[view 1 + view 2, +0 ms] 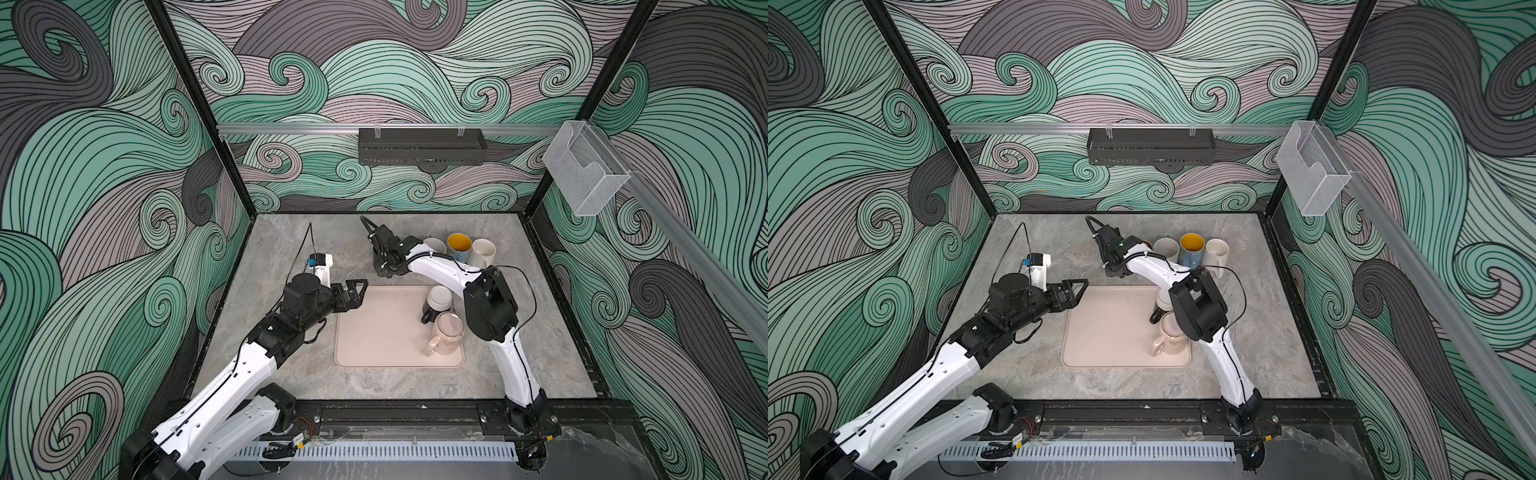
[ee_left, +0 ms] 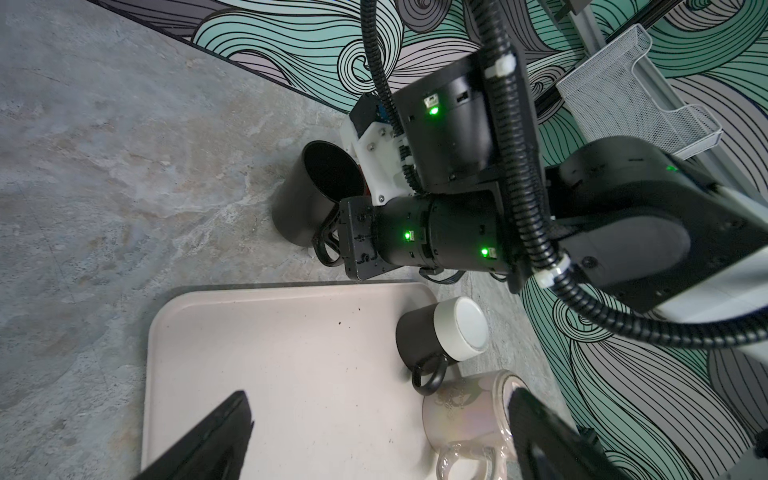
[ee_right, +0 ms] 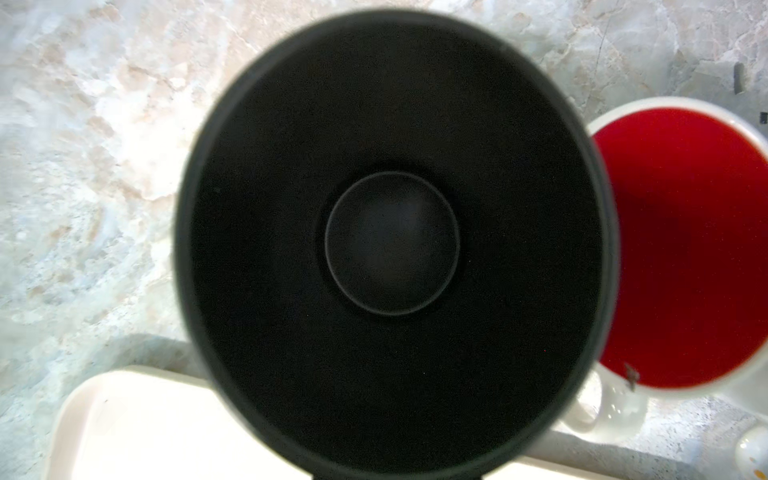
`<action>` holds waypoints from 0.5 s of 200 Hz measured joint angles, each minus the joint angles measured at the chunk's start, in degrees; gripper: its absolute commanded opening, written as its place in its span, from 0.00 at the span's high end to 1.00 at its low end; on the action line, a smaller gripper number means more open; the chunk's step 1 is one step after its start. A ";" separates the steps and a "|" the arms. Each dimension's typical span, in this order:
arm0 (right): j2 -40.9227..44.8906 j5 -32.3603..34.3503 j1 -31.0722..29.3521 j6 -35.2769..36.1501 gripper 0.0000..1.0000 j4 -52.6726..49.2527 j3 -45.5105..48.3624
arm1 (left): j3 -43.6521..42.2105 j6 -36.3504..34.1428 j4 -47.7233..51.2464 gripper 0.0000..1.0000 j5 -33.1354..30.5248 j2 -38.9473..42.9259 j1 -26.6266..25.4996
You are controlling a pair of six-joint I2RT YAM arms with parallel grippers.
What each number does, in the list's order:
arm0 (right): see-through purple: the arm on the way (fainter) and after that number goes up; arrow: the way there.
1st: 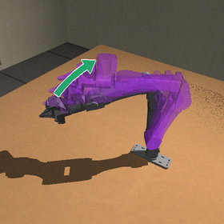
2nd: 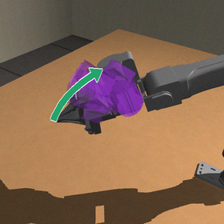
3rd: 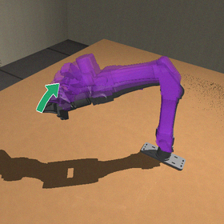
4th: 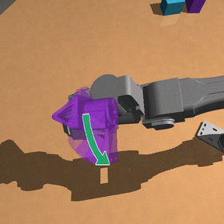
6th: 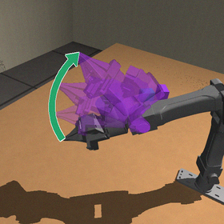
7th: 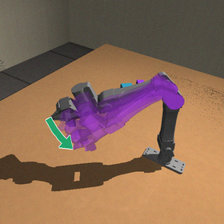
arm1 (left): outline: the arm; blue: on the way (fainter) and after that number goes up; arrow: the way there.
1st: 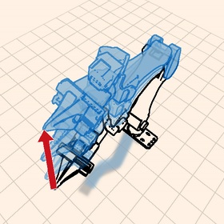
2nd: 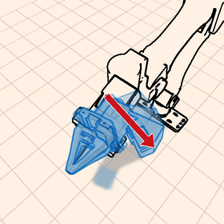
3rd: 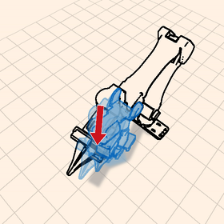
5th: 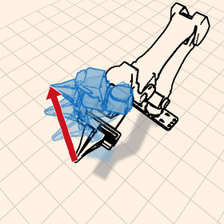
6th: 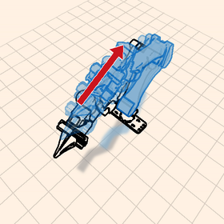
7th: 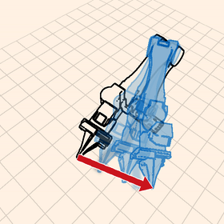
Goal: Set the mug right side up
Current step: 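Carry the black mug beyond the tray and lower it upright by the red-lined mug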
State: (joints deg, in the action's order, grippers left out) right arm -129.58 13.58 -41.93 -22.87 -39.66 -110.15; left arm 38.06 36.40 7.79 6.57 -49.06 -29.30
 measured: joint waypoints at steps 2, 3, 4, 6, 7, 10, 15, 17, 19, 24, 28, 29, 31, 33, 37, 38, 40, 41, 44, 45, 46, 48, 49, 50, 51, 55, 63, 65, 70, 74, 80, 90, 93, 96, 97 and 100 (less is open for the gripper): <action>-0.13 -0.09 0.04 0.00 1.00 0.02 -0.04 | 0.00 0.00 0.00 0.02 0.00 0.02 0.00; -0.20 -0.11 0.04 0.00 1.00 0.02 -0.07 | 0.00 0.00 0.00 0.02 0.02 0.02 0.00; -0.24 -0.13 0.07 0.00 1.00 0.02 -0.09 | 0.00 0.00 0.00 0.02 0.02 0.02 0.00; -0.44 -0.20 0.09 0.02 1.00 0.02 -0.13 | 0.00 0.00 -0.02 0.02 0.02 0.02 0.00; -0.52 -0.24 0.11 0.04 1.00 0.02 -0.20 | 0.00 0.00 0.00 0.02 0.02 0.02 0.00; -0.68 -0.35 0.15 0.04 1.00 0.02 -0.28 | 0.00 0.00 -0.02 0.02 0.04 0.02 0.00; -1.03 -0.39 0.17 0.04 1.00 0.11 -0.37 | 0.00 0.00 -0.02 0.02 0.04 0.02 0.00; -1.18 -0.44 0.17 0.04 1.00 0.13 -0.37 | 0.00 0.00 -0.02 0.02 0.04 0.02 0.00; -1.36 -0.46 0.17 0.04 1.00 0.13 -0.42 | 0.00 0.00 -0.02 0.02 0.04 0.02 0.00; -1.55 -0.33 0.20 0.07 1.00 0.15 -0.48 | 0.00 0.00 0.00 0.02 0.04 0.02 0.00; -1.57 -0.39 0.17 0.04 1.00 0.13 -0.63 | 0.00 0.00 -0.02 0.02 0.07 0.02 0.00; -1.57 -0.37 0.17 0.04 1.00 0.13 -0.66 | 0.00 0.00 -0.02 0.02 0.07 0.02 0.00; -1.57 -0.37 0.17 0.04 1.00 0.13 -0.68 | 0.00 0.00 -0.02 0.03 0.07 0.02 0.00; -1.57 -0.39 0.15 0.04 1.00 0.15 -0.68 | 0.00 0.00 -0.02 0.02 0.07 0.02 0.00; -1.57 -0.48 0.17 0.04 1.00 0.17 -0.72 | 0.00 0.00 -0.02 0.02 0.07 0.02 0.00; -1.57 -0.48 0.17 0.04 1.00 0.17 -0.72 | 0.00 0.00 -0.02 0.02 0.09 0.02 0.00; -1.57 -0.48 0.17 0.04 1.00 0.17 -0.72 | 0.00 0.02 -0.02 0.02 0.09 0.02 0.00; -1.57 -0.48 0.17 0.04 1.00 0.20 -0.72 | 0.00 0.00 -0.04 0.02 0.09 0.02 0.00; -1.60 -0.48 0.17 0.04 1.00 0.17 -0.72 | 0.00 0.00 -0.02 0.02 0.09 0.02 0.00; -1.60 -0.48 0.20 0.04 1.00 0.17 -0.72 | 0.00 0.00 -0.02 0.02 0.09 0.02 0.00; -1.60 -0.48 0.20 0.04 1.00 0.17 -0.72 | 0.00 0.00 -0.04 0.02 0.09 0.02 0.00; -1.62 -0.46 0.22 0.04 1.00 0.15 -0.72 | 0.00 0.00 -0.04 0.02 0.09 0.02 0.00; -1.62 -0.46 0.24 0.04 1.00 0.15 -0.72 | 0.00 0.00 -0.02 0.02 0.09 0.02 0.00; -1.62 -0.46 0.22 0.07 1.00 0.17 -0.72 | 0.00 0.00 -0.04 0.02 0.09 0.02 0.00; -1.62 -0.46 0.22 0.07 1.00 0.15 -0.72 | 0.00 0.00 -0.04 0.02 0.09 0.02 0.00; -1.62 -0.48 0.26 0.04 1.00 0.20 -0.72 | 0.00 0.00 -0.04 0.02 0.09 0.02 0.00; -1.62 -0.52 0.31 0.04 1.00 0.17 -0.72 | 0.00 0.00 -0.07 0.02 0.09 0.02 0.00; -1.62 -0.55 0.31 0.04 1.00 0.20 -0.72 | 0.00 0.00 -0.07 0.02 0.09 0.02 0.00; -1.62 -0.55 0.33 0.04 1.00 0.20 -0.72 | 0.00 0.00 -0.07 0.02 0.09 0.00 0.00; -1.62 -0.55 0.33 0.04 1.00 0.20 -0.72 | 0.00 0.00 -0.07 0.02 0.09 0.00 0.00; -1.62 -0.55 0.31 0.04 1.00 0.20 -0.72 | 0.00 0.00 -0.07 0.02 0.09 0.00 0.00; -1.62 -0.55 0.33 0.04 1.00 0.20 -0.72 | 0.00 0.00 -0.07 0.02 0.09 -0.04 0.00; -1.62 -0.55 0.33 0.04 1.00 0.20 -0.72 | 0.00 0.00 -0.09 0.02 0.09 -0.11 0.00; -1.62 -0.55 0.33 0.04 1.00 0.20 -0.72 | 0.00 0.00 -0.09 0.02 0.09 -0.17 0.00; -1.62 -0.55 0.33 0.04 1.00 0.20 -0.72 | 0.00 0.00 -0.11 0.02 0.09 -0.22 0.00; -1.62 -0.55 0.33 0.04 1.00 0.20 -0.72 | 0.00 -0.02 -0.11 0.02 0.09 -0.28 0.00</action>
State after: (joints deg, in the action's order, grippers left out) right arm -131.20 13.04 -41.60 -22.83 -39.46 -110.87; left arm 38.06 36.38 7.68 6.66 -49.34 -29.30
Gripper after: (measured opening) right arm 0.172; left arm 0.980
